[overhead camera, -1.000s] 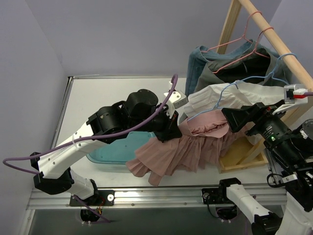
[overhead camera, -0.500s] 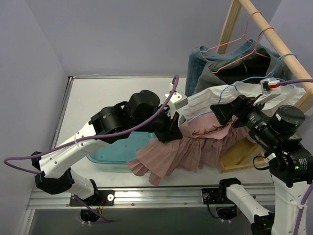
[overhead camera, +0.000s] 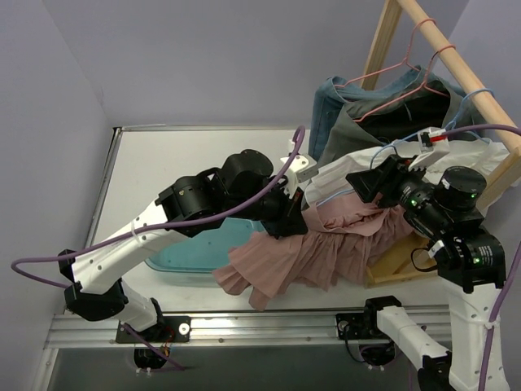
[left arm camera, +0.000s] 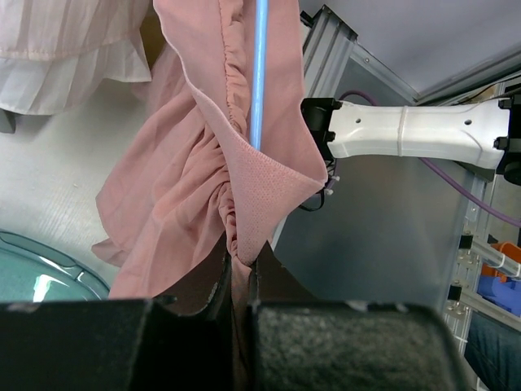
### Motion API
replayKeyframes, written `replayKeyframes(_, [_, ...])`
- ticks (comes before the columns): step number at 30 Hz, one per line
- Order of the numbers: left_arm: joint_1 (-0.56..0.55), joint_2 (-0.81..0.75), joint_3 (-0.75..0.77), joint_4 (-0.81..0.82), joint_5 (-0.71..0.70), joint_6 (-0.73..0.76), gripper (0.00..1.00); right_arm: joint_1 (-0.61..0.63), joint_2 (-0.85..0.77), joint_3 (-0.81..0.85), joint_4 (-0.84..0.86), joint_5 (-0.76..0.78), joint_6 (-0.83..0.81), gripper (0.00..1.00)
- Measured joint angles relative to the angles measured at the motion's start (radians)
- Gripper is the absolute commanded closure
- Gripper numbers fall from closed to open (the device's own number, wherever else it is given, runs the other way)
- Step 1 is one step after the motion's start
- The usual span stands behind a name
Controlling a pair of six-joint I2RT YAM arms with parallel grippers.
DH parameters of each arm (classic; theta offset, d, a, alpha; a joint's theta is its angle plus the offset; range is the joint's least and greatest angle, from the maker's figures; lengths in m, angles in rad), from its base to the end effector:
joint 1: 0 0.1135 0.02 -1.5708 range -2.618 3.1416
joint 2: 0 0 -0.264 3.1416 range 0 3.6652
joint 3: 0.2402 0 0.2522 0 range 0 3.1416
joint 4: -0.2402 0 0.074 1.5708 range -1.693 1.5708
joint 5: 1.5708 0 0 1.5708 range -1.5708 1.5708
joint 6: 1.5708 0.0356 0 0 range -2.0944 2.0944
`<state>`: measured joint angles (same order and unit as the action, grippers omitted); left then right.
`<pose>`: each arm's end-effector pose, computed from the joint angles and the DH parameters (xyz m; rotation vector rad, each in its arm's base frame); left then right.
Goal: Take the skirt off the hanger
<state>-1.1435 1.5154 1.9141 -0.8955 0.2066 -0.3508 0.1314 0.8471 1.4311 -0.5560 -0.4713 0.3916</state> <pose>0.1191 -0.2793 0.4756 0.9985 2.0256 -1.0834 0.1190 0.0320 0.4994 -0.1786 1.5881 0.7724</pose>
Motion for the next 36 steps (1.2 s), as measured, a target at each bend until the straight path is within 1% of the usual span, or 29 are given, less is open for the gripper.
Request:
replayKeyframes(3, [0.0, 0.033, 0.035, -0.008, 0.007, -0.006, 0.98, 0.0, 0.01, -0.003, 0.004, -0.001, -0.008, 0.71])
replayKeyframes(4, [0.0, 0.046, 0.05, -0.011, 0.011, -0.008, 0.98, 0.0, 0.011, -0.003, 0.007, 0.0, -0.013, 0.88])
replayKeyframes(5, [0.002, 0.054, 0.06, -0.018, 0.014, -0.009, 0.98, 0.0, 0.012, -0.003, 0.01, 0.006, -0.026, 0.97])
replayKeyframes(6, [0.004, 0.06, 0.069, -0.019, 0.019, -0.011, 0.98, -0.003, 0.013, -0.003, 0.01, 0.012, -0.039, 1.0])
replayKeyframes(8, [0.009, 0.066, 0.084, -0.026, 0.032, -0.016, 0.97, -0.003, 0.013, -0.003, 0.008, 0.017, -0.052, 1.0])
replayKeyframes(9, [0.014, 0.067, 0.087, -0.027, 0.037, -0.02, 0.92, -0.002, 0.013, -0.003, 0.008, 0.018, -0.054, 1.0])
replayKeyframes(10, [0.018, 0.067, 0.088, -0.029, 0.041, -0.023, 0.84, -0.002, 0.013, -0.003, 0.01, 0.02, -0.054, 1.0])
replayKeyframes(11, [0.023, 0.067, 0.088, -0.028, 0.045, -0.024, 0.63, -0.002, 0.013, -0.003, 0.011, 0.024, -0.053, 1.0])
replayKeyframes(12, [0.027, 0.067, 0.088, -0.027, 0.052, -0.021, 0.54, -0.002, 0.013, -0.003, 0.01, 0.031, -0.053, 1.0])
replayKeyframes(14, [0.037, 0.06, 0.081, 0.003, 0.057, -0.028, 0.42, -0.001, 0.014, -0.002, -0.01, 0.055, -0.053, 1.0])
replayKeyframes(16, [0.049, 0.032, 0.05, 0.027, 0.055, -0.027, 0.41, -0.001, 0.02, 0.007, -0.032, 0.075, -0.052, 1.0])
replayKeyframes(21, [0.065, -0.097, -0.094, 0.04, 0.047, -0.026, 0.36, -0.001, 0.049, 0.047, -0.061, 0.109, -0.054, 1.0])
replayKeyframes(23, [0.065, -0.162, -0.161, 0.04, 0.04, -0.023, 0.36, -0.001, 0.054, 0.057, -0.062, 0.116, -0.054, 1.0])
replayKeyframes(24, [0.065, -0.188, -0.19, 0.04, 0.039, -0.023, 0.4, -0.001, 0.056, 0.061, -0.063, 0.117, -0.054, 1.0])
replayKeyframes(25, [0.065, -0.213, -0.216, 0.039, 0.034, -0.024, 0.57, -0.001, 0.06, 0.066, -0.066, 0.12, -0.054, 1.0])
replayKeyframes(26, [0.065, -0.233, -0.238, 0.034, 0.029, -0.031, 0.71, -0.001, 0.064, 0.071, -0.069, 0.123, -0.054, 1.0])
replayKeyframes(27, [0.066, -0.247, -0.253, 0.028, 0.021, -0.033, 0.89, -0.001, 0.067, 0.079, -0.076, 0.127, -0.054, 1.0])
replayKeyframes(28, [0.067, -0.256, -0.264, 0.023, 0.008, -0.031, 0.97, -0.001, 0.071, 0.088, -0.084, 0.132, -0.056, 1.0])
replayKeyframes(31, [0.082, -0.283, -0.29, -0.003, -0.055, -0.034, 0.98, 0.0, 0.077, 0.114, -0.107, 0.145, -0.063, 1.0])
replayKeyframes(36, [0.134, -0.388, -0.313, -0.013, -0.266, -0.063, 0.98, 0.002, 0.074, 0.133, -0.132, 0.161, -0.071, 1.0])
